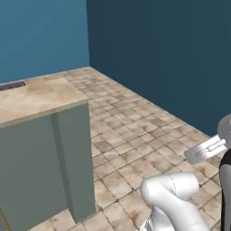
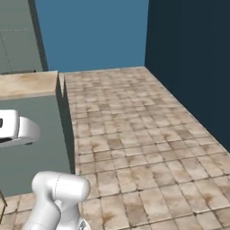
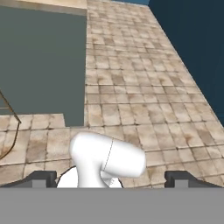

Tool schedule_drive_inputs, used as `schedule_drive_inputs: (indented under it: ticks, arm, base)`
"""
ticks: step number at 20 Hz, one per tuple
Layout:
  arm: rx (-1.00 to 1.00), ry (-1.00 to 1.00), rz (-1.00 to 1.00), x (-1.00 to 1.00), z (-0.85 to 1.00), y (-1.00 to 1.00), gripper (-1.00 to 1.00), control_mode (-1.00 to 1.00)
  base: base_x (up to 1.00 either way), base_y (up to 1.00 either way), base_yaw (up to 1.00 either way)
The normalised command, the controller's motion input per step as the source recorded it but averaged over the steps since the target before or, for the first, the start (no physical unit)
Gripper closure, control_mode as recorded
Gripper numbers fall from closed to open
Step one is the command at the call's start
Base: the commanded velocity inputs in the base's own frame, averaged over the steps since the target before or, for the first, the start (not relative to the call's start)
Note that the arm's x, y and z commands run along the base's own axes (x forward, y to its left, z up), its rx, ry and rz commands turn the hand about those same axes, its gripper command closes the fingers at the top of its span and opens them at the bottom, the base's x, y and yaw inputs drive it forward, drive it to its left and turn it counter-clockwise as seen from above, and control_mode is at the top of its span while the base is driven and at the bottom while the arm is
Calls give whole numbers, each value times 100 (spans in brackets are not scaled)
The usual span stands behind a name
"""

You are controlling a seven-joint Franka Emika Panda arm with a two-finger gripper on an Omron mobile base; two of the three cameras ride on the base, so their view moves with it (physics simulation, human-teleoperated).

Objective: Place the cold items (lemon and cucumber) from the fridge in one tupperware on the dining counter. Place the warm items (kebab skewer and hot dog) in the stove area in another tupperware.

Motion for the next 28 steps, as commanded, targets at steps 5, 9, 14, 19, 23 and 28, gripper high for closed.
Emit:
schedule_drive_inputs:
  ticks: [5,9,14,19,23,28]
  arm:
    - [0,0,0,0,0,0,-100,100]
    - [0,0,0,0,0,0,-100,100]
    - [0,0,0,0,0,0,-100,100]
    - [0,0,0,0,0,0,-100,100]
    - [0,0,0,0,0,0,-100,100]
    - [0,0,0,0,0,0,-100,100]
  base:
    - [46,-81,0]
    - [53,-87,0]
    - [91,-55,33]
    - [98,-32,60]
    - [75,-70,55]
    - [67,-87,46]
